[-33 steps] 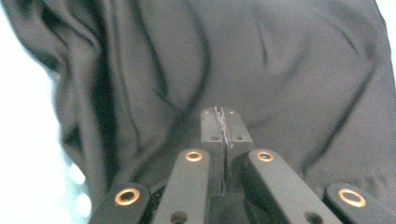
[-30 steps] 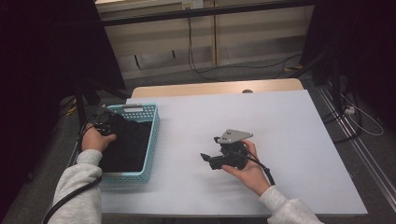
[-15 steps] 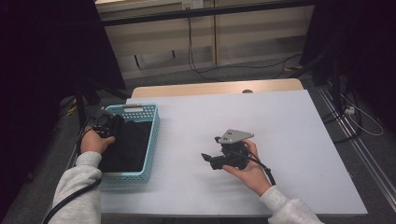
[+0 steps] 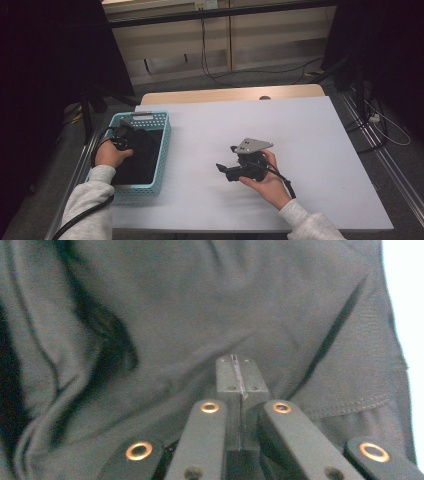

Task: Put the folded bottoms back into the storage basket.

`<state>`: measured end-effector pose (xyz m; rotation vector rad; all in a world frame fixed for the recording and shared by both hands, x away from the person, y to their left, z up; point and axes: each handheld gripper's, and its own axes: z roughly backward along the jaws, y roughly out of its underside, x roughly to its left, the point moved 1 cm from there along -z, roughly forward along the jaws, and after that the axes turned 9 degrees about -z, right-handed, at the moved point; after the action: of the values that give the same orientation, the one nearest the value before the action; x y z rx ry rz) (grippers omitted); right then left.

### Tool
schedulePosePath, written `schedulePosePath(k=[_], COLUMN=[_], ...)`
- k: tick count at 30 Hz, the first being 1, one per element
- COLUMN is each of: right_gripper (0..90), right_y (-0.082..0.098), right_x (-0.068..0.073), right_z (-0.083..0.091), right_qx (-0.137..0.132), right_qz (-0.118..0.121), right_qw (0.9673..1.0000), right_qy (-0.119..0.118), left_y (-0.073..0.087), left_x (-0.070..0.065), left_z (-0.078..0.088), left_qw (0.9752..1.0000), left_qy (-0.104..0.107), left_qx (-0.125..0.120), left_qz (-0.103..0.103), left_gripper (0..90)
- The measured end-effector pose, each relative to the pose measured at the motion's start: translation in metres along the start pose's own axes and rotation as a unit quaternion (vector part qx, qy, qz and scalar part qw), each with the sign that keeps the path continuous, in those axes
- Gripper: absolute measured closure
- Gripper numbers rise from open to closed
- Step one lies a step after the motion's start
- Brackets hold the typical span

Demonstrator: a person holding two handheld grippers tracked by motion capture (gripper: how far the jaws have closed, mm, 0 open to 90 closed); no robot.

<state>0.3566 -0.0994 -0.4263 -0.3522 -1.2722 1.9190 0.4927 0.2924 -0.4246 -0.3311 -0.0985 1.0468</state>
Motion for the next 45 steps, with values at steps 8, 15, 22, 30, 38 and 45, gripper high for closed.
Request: schedulePosePath(k=[8, 15, 22, 30, 38, 45], right_gripper=[22.1, 21.9, 21.9, 21.9, 21.7, 21.7], right_y=[-0.001, -0.001, -0.001, 0.005, 0.008, 0.010], right_x=[0.001, -0.003, -0.009, -0.020, -0.028, -0.032], right_z=[0.001, 0.004, 0.012, 0.024, 0.035, 0.043], right_qx=[-0.001, -0.002, -0.004, -0.001, -0.005, -0.006], right_qz=[0.002, 0.001, -0.005, -0.008, -0.015, -0.017], right_qw=[1.0000, 1.0000, 0.9999, 0.9998, 0.9995, 0.9995], right_qy=[0.000, 0.002, 0.009, 0.020, 0.027, 0.028], left_y=[-0.005, -0.002, -0.005, -0.015, -0.026, -0.033], left_x=[-0.009, 0.003, 0.001, -0.013, -0.026, -0.042], left_z=[-0.002, 0.015, 0.032, 0.042, 0.050, 0.058], left_qw=[0.9999, 0.9998, 0.9997, 0.9990, 0.9979, 0.9958], left_qy=[0.011, -0.013, -0.009, 0.001, 0.005, 0.013], left_qx=[0.001, -0.012, -0.023, -0.039, -0.055, -0.075], left_qz=[-0.003, -0.006, -0.010, -0.023, -0.034, -0.050], left_gripper=[90.0, 83.5, 77.1, 66.9, 56.4, 48.5])
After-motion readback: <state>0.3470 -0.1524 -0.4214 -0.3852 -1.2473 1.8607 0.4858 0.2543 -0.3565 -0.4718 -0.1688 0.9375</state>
